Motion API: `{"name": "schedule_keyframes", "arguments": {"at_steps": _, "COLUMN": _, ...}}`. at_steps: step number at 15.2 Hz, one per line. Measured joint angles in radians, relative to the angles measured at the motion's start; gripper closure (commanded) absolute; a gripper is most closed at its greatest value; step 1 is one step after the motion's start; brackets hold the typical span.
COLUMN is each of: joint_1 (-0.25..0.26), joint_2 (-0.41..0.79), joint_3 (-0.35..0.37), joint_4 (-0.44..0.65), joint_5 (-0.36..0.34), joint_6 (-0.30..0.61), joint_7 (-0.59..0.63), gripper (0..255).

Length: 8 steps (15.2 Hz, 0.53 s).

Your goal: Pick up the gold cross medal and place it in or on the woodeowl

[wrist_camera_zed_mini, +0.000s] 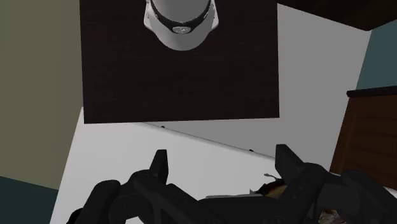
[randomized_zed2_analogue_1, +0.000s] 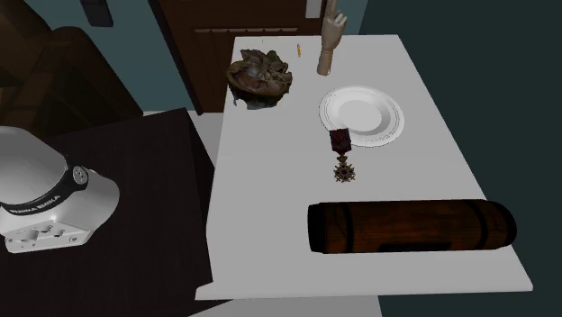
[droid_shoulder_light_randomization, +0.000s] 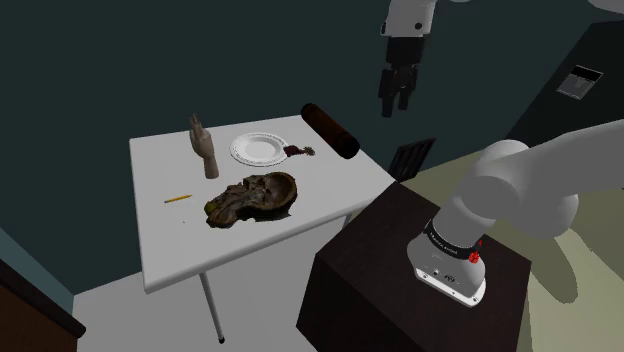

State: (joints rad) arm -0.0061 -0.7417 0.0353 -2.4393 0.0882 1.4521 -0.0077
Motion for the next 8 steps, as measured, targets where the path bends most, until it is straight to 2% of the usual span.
{"name": "schedule_keyframes", "arguments": {"at_steps": 2, "joint_1": 0.001, "joint_2": -0.001, "joint_3": -0.004, "joint_4": -0.013, "joint_5": -0.006, "joint_6": 0.017, "joint_7": -0.013, "gripper": 0}}
{"name": "schedule_keyframes", "arguments": {"at_steps": 8, "joint_1": 0.007, "joint_2": 0.048, "joint_3": -0.053, "joint_4": -0.130, "joint_5": -0.070, "joint_6": 0.256, "joint_7": -0.162, "gripper": 0}}
